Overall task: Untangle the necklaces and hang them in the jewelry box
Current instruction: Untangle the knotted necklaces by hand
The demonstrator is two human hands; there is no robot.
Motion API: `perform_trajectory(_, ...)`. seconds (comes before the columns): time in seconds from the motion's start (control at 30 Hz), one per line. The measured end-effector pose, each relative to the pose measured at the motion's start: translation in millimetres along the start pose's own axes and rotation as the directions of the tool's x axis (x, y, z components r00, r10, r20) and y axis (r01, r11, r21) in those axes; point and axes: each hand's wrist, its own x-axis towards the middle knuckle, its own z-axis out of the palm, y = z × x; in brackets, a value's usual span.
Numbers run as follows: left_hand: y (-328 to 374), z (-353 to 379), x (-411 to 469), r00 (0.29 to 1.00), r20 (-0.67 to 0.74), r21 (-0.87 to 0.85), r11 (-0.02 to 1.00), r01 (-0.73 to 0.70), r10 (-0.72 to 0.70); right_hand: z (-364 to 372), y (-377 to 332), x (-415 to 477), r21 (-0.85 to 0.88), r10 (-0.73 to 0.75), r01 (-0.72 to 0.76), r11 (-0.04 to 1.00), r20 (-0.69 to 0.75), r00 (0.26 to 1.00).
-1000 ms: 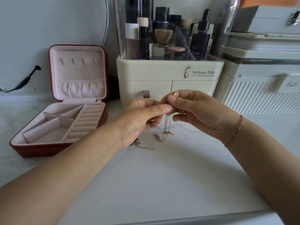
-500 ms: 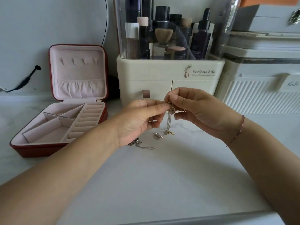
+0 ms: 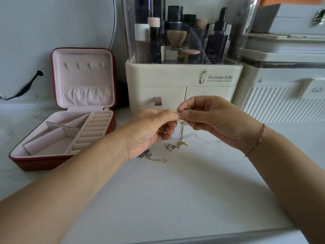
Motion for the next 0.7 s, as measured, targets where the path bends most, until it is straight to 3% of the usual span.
perform_trajectory(0.17,3,-1,0,0.996,0.042,-0.098,0.992,0.079,-0.076,-6,-1,0,0.07,-0.014,0.018,0.997,-0.06,0.998)
perform_trajectory(0.47,5,-12,3,1.0,0.026,-0.216,0.976,-0.009,0.015,-19,-6,0,0.365,-0.016,0.088,0.927,-0.195,0.981)
perform_trajectory(0.57,10,-17,2,1.0,-0.005,-0.395,0.918,-0.028,0.029,-20,-7,0,0.4,-0.007,0.093,0.912,-0.212,0.977)
perform_trajectory(0.7,19,-23,-2,0.994,-0.071,-0.62,0.778,-0.105,0.077,-23,-4,0,0.302,0.046,0.034,0.953,-0.254,0.966)
